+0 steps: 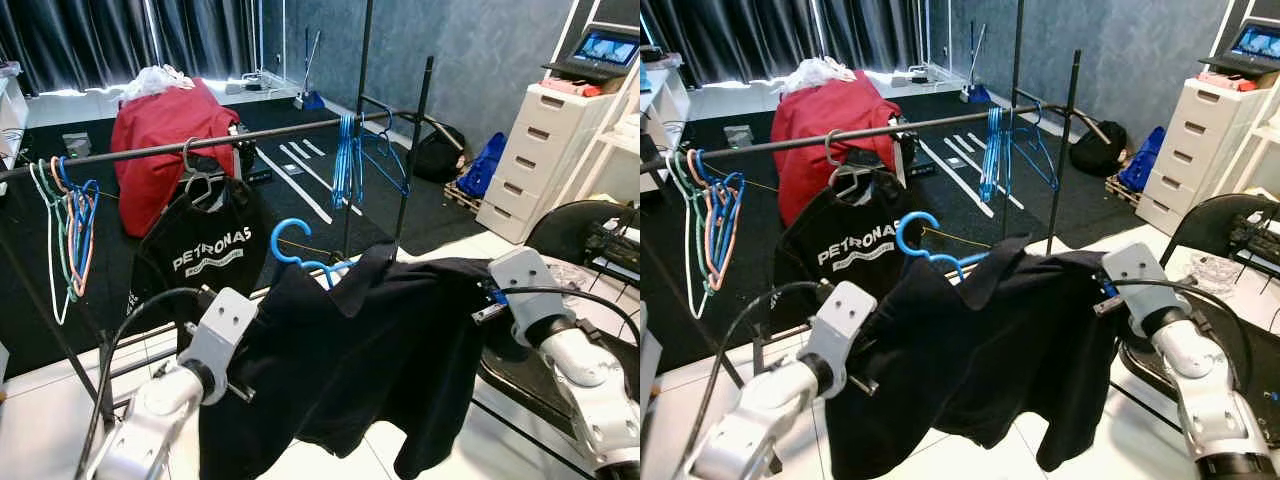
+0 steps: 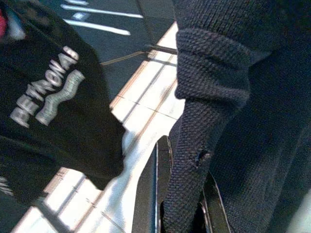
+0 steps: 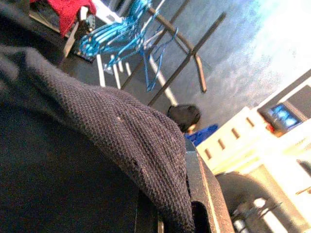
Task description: Hang hanger
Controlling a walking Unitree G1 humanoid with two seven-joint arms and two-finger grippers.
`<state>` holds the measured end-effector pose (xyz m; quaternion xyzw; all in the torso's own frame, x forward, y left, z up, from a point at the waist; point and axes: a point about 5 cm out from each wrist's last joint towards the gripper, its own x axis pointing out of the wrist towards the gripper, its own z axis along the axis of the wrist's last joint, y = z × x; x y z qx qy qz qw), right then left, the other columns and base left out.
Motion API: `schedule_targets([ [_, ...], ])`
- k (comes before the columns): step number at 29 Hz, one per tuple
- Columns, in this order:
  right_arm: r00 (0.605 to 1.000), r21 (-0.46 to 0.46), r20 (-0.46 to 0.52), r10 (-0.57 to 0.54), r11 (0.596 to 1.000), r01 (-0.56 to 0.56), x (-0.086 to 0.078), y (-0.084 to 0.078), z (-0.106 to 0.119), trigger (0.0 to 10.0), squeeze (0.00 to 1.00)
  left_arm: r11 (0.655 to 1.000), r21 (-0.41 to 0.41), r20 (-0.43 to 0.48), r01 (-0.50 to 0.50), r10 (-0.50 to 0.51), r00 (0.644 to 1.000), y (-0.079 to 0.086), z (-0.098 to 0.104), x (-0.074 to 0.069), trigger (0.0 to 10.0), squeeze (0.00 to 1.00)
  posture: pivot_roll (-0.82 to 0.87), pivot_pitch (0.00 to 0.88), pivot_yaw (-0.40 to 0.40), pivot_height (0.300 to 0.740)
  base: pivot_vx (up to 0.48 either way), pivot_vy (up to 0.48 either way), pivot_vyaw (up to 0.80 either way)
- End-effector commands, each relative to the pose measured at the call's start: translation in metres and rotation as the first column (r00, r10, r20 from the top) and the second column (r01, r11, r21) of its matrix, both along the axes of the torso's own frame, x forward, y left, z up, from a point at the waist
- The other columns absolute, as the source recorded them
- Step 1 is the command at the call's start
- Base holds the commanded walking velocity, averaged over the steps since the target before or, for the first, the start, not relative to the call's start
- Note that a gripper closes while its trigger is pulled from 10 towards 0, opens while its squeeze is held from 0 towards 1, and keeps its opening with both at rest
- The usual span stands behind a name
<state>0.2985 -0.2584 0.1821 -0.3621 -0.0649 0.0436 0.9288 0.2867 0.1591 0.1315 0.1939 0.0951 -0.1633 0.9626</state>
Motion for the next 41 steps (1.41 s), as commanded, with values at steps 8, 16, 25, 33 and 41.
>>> schedule_targets([
  [8,0.993,-0.038,-0.110,-0.040,0.999,0.036,-0.006,-0.005,-0.019,10.0,0.00,0.942,-0.175,0.128,-0.287,0.311,0.942,0.030,0.032,0.018,10.0,0.00,-0.04,0.000,-0.016,0.740,0.000,0.000,0.00],
  [16,0.950,0.073,-0.310,-0.047,0.995,0.073,-0.013,0.002,-0.053,10.0,0.00,0.881,-0.355,0.250,-0.313,0.412,0.876,0.029,0.060,0.023,10.0,0.00,-0.05,0.000,-0.018,0.740,0.000,0.000,0.00],
  [25,0.897,0.156,-0.423,-0.130,0.965,0.213,-0.017,-0.012,-0.068,10.0,0.00,0.835,-0.465,0.277,-0.295,0.454,0.847,0.031,0.072,0.024,10.0,0.00,-0.06,0.000,-0.023,0.740,0.000,0.000,0.00],
  [33,0.927,0.288,-0.346,-0.143,0.924,0.250,-0.012,-0.021,-0.049,10.0,0.77,0.905,-0.303,0.372,-0.299,0.401,0.837,0.038,0.071,0.025,10.0,0.00,-0.06,0.000,-0.020,0.740,0.000,0.000,0.00],
  [41,0.914,0.305,-0.377,-0.152,0.911,0.278,-0.015,-0.016,-0.056,10.0,1.00,0.918,-0.256,0.441,-0.304,0.391,0.808,0.047,0.082,0.025,10.0,0.00,-0.06,0.000,-0.018,0.740,0.000,0.000,0.00],
])
